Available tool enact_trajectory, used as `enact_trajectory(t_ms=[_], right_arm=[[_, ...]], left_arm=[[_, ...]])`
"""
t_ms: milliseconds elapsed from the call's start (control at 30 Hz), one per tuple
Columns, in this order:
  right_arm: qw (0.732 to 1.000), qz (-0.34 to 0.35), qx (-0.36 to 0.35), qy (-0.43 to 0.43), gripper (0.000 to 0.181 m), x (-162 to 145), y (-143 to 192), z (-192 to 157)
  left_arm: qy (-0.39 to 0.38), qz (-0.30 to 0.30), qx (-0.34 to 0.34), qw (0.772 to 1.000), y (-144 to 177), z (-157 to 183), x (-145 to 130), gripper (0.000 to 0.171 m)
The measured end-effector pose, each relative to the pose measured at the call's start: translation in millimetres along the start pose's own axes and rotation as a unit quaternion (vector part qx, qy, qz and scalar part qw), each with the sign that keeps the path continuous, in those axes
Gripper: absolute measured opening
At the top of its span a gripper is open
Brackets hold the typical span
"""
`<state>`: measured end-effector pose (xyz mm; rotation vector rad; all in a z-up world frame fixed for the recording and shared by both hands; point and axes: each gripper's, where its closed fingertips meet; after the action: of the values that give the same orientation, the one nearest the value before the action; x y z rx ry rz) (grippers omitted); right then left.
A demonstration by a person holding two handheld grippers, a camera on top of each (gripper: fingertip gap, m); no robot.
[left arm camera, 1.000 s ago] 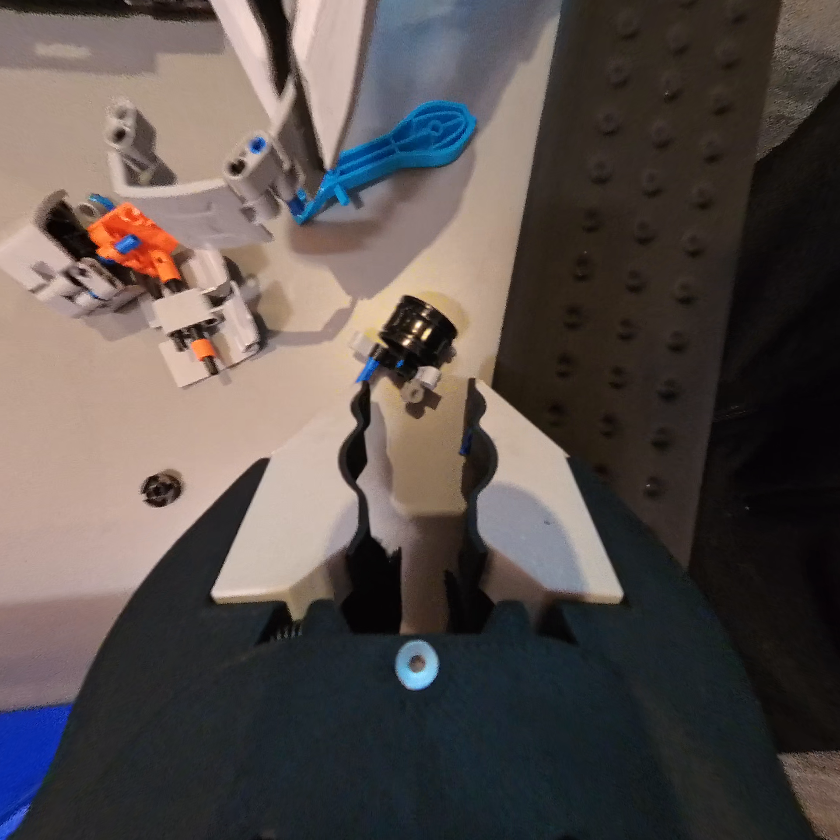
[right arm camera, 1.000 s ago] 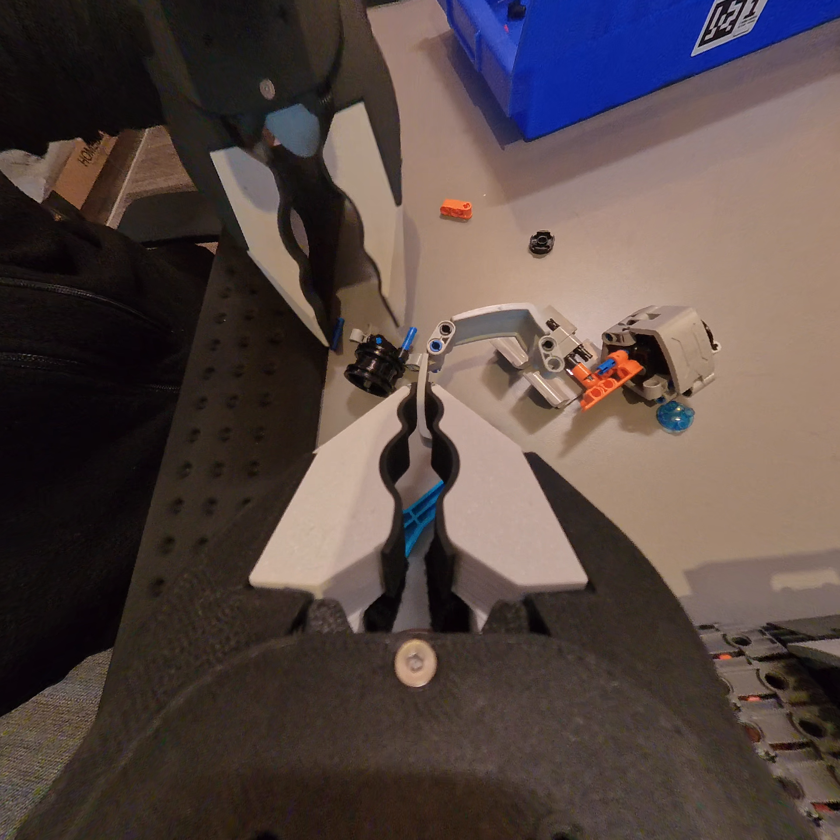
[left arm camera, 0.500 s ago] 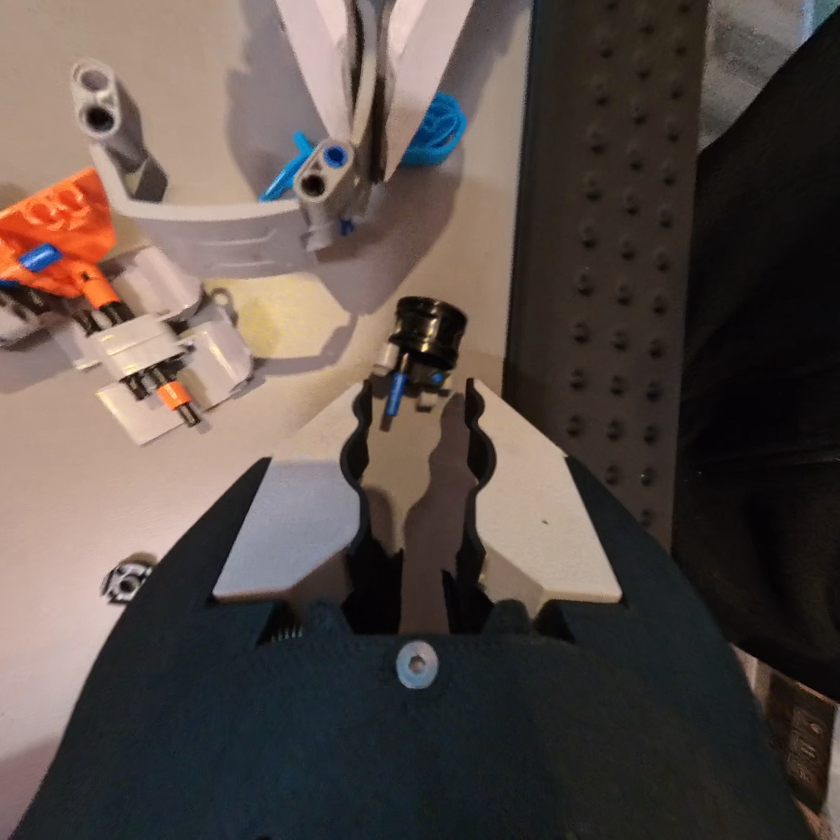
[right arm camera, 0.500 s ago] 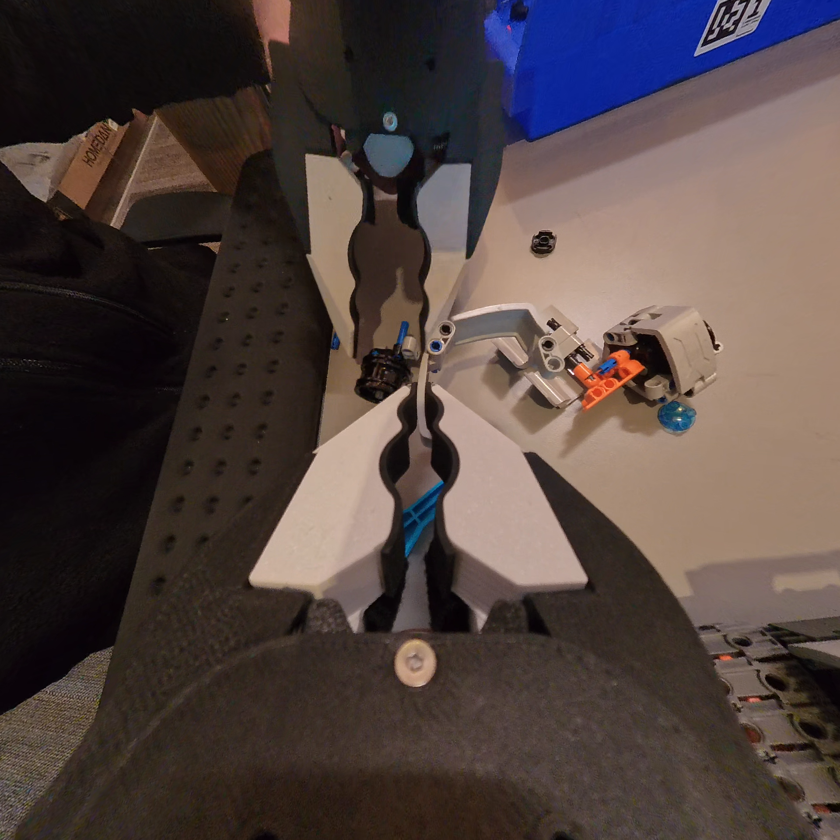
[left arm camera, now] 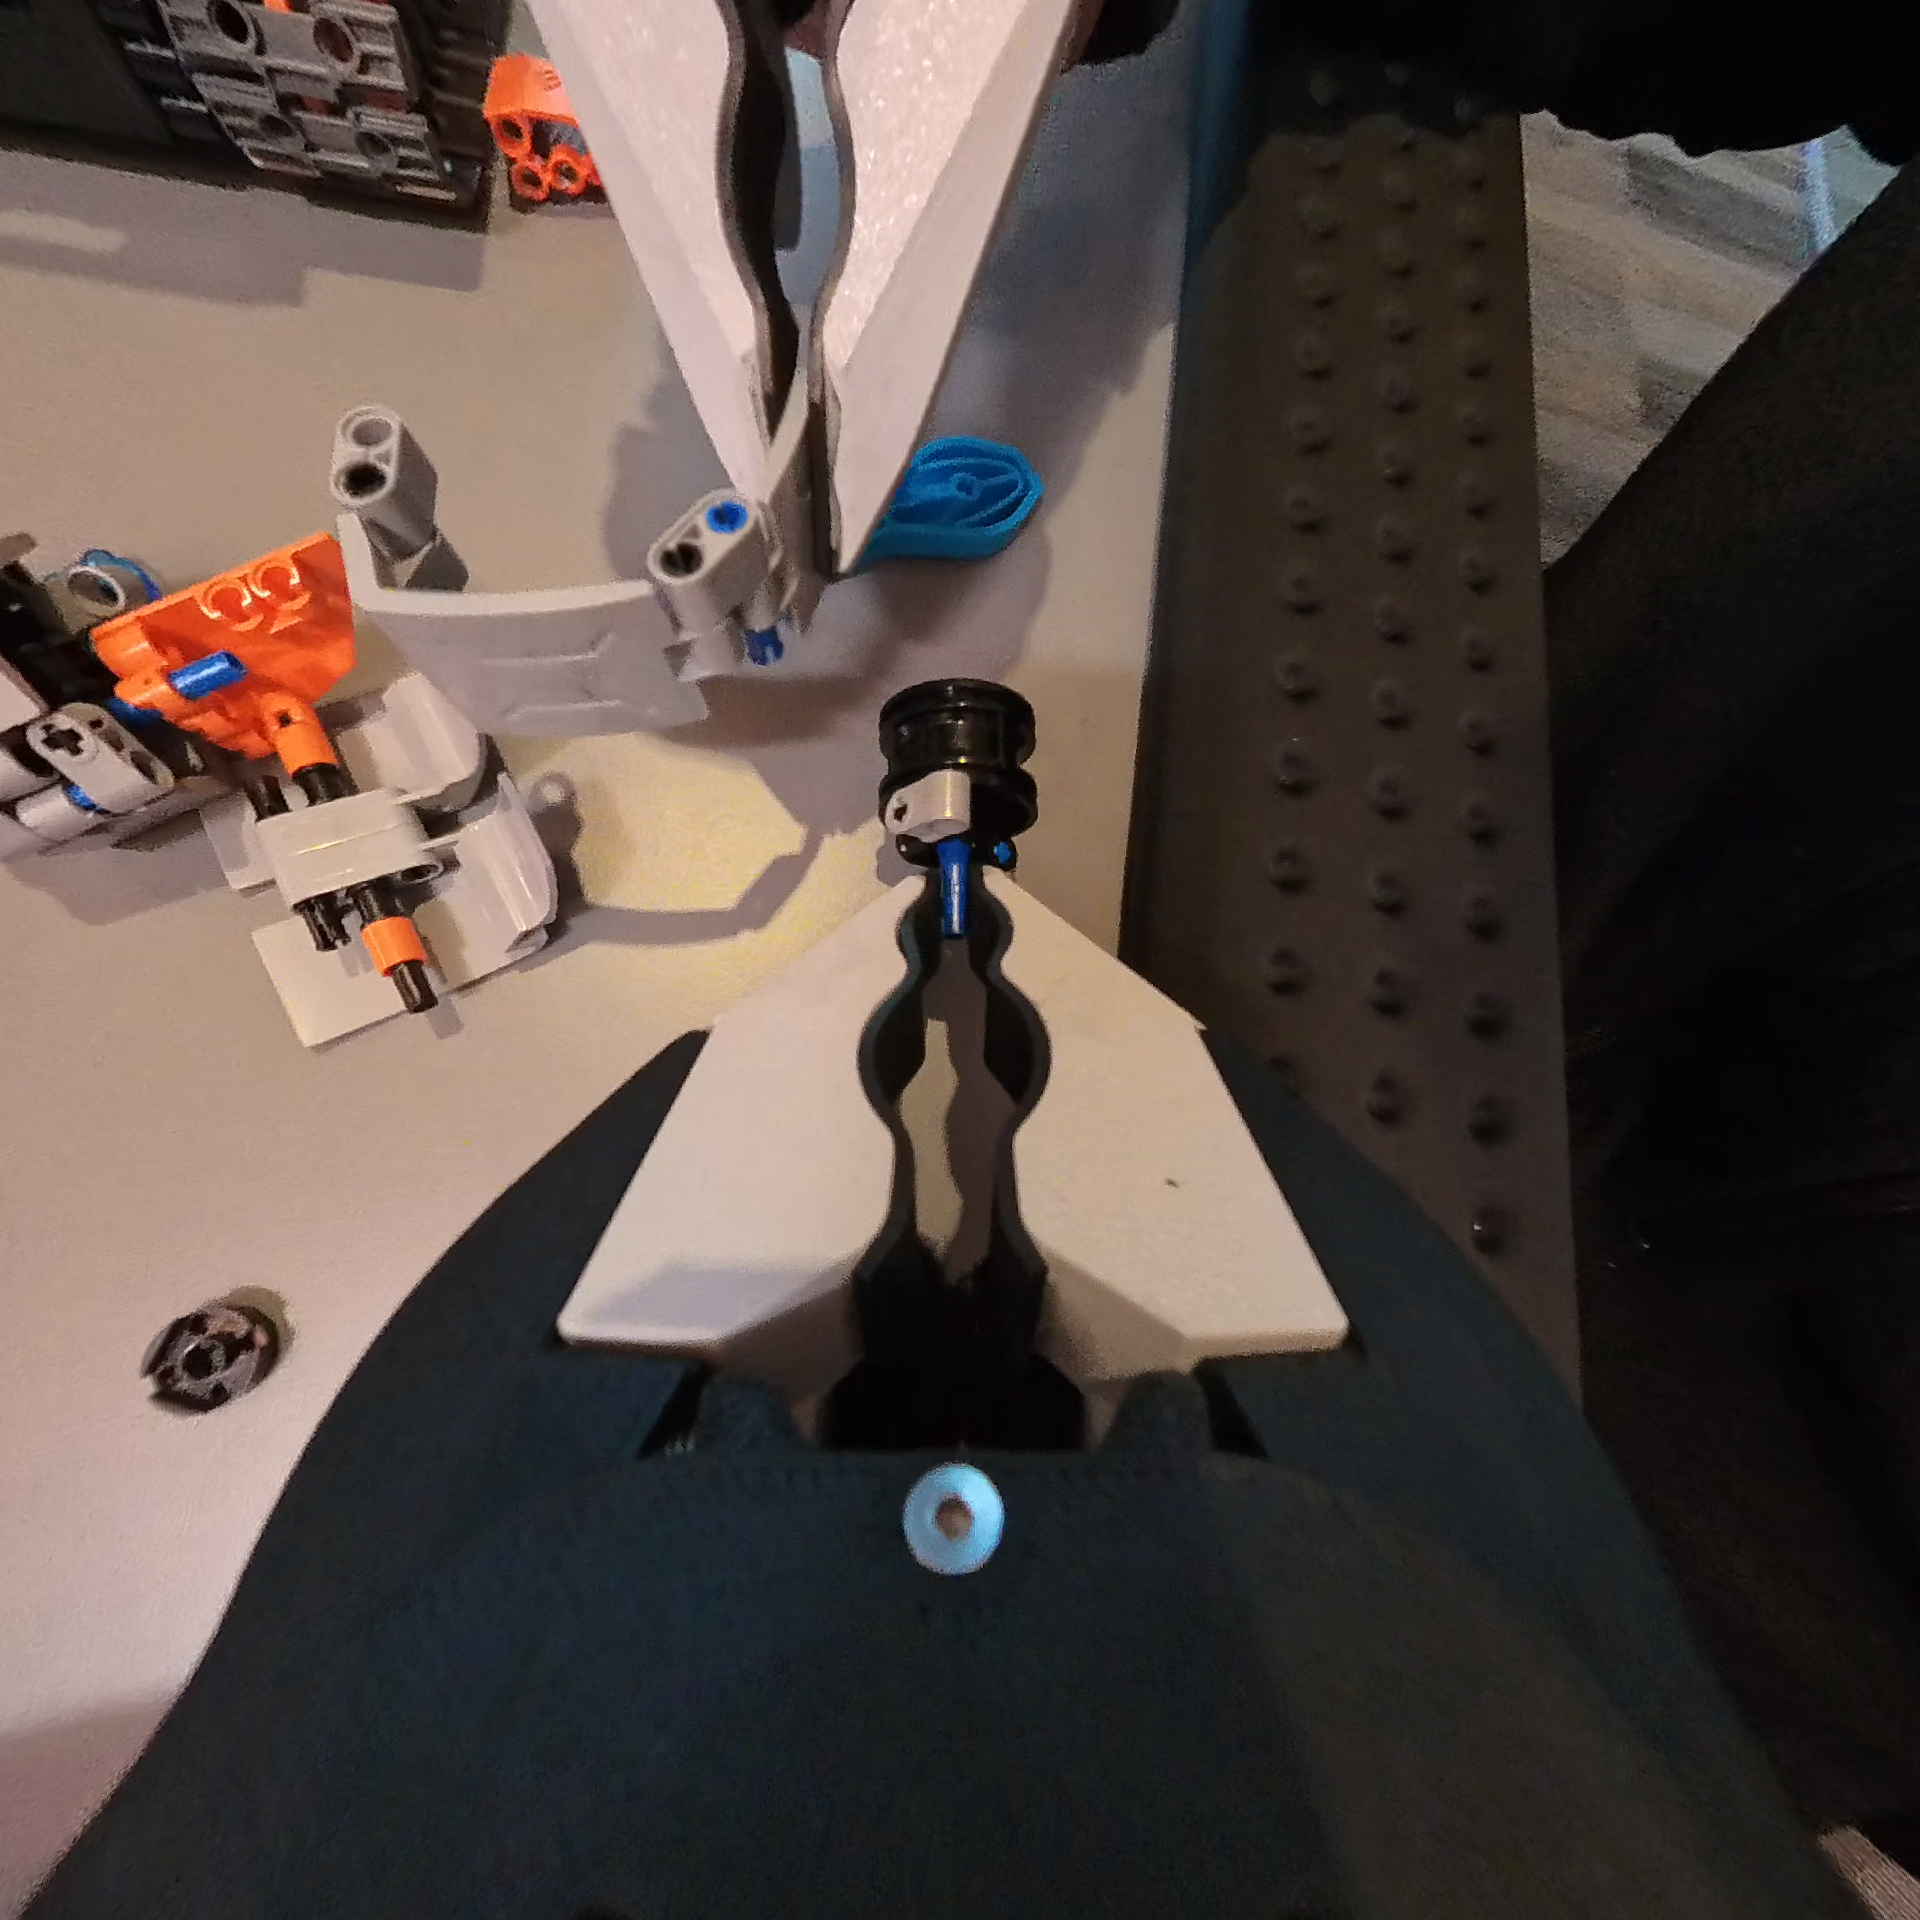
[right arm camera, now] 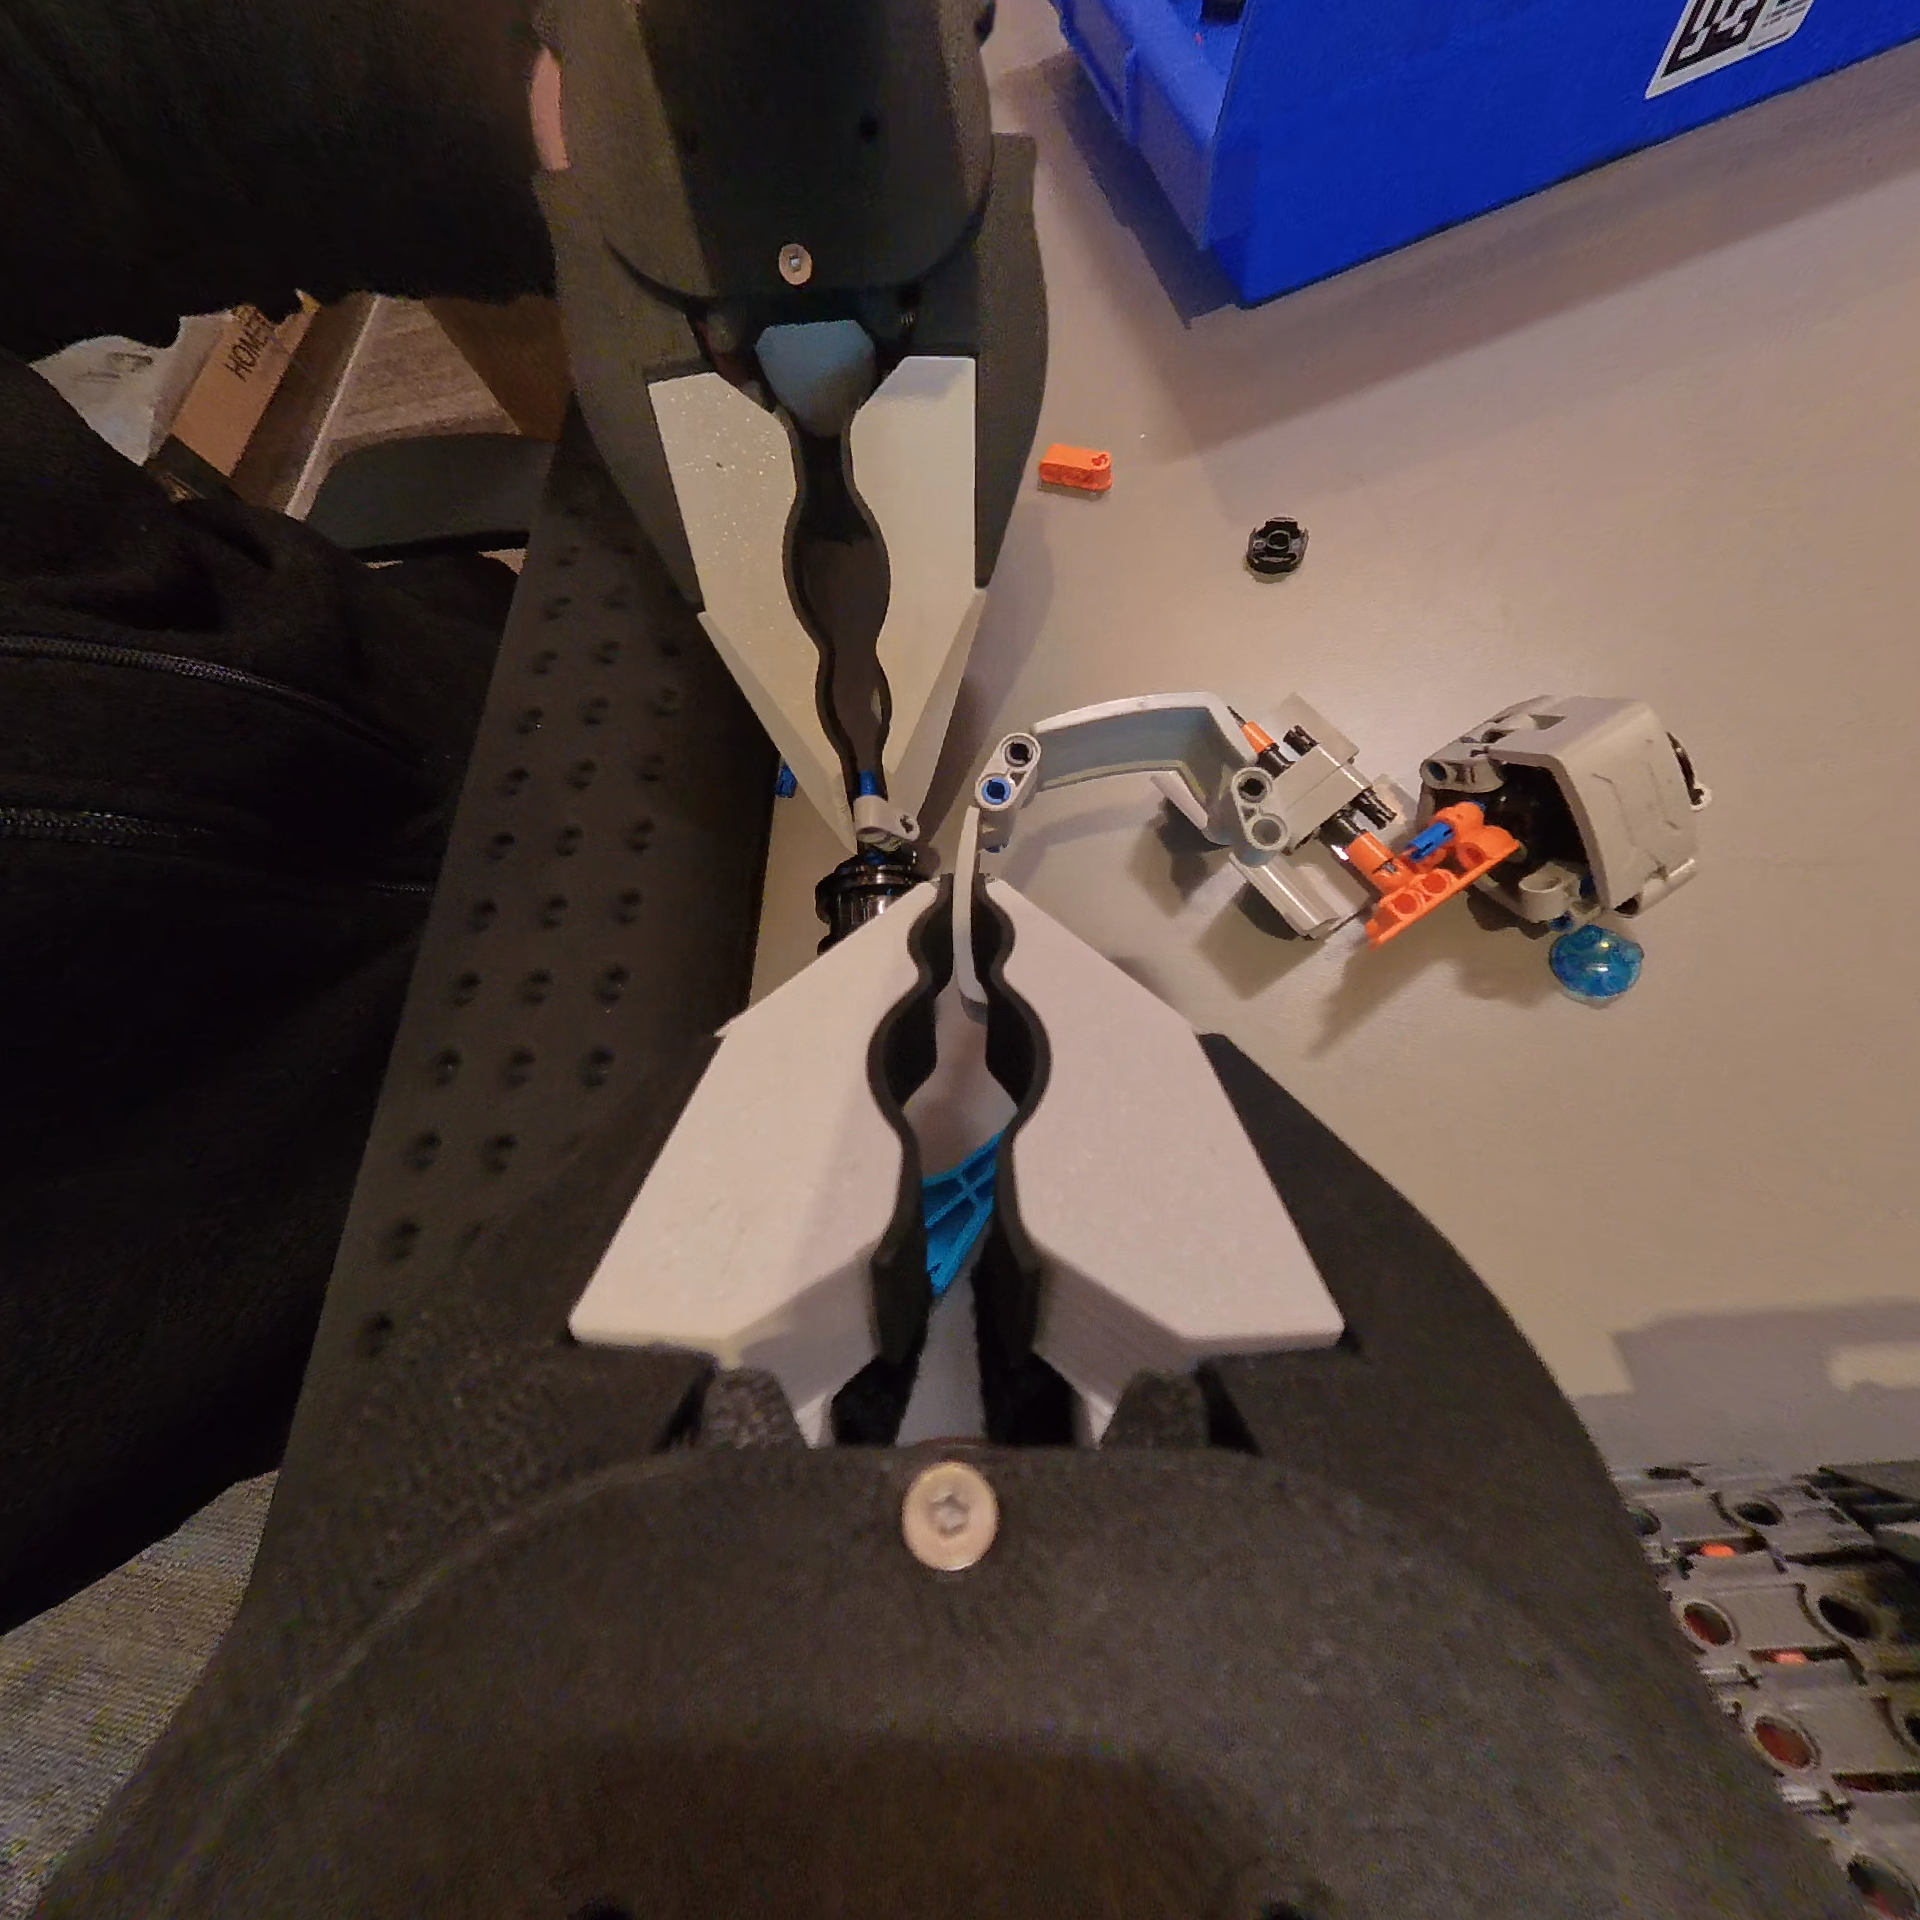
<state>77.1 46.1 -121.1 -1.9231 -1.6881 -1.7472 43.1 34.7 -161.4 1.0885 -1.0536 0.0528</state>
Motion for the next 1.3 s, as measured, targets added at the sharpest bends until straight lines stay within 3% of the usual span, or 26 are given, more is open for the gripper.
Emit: enact_trajectory(t_ms=[267,567,767,933,1133,1300], right_arm=[[0.999,0.024,0.03,-0.029,0.0,2,1,-6],[0.988,0.125,0.074,-0.056,0.0,31,2,-16],[0.975,0.188,0.091,-0.082,0.0,47,12,-12],[0.97,0.212,0.08,-0.087,0.0,54,17,-10],[0.965,0.233,0.078,-0.095,0.0,59,19,-9],[0.961,0.241,0.093,-0.095,0.0,61,20,-12]], left_arm=[[0.032,0.012,0.071,0.997,6,-13,-6,0.002],[0.05,0.145,0.118,0.981,32,-27,27,0.002],[0.036,0.166,0.166,0.971,42,-37,36,0.001],[0.012,0.164,0.239,0.957,54,-49,42,0.001],[-0.089,0.084,0.344,0.931,57,-54,43,0.001],[-0.124,0.056,0.379,0.915,57,-54,46,0.001]])
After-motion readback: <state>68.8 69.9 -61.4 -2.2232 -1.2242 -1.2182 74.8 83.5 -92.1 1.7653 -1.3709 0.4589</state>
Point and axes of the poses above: each gripper's, where its closed fingertips meet, y back along the fingers, x out of its top, z = x × y across the jaws, and after that the axes turned 11 degrees about -y, right-handed
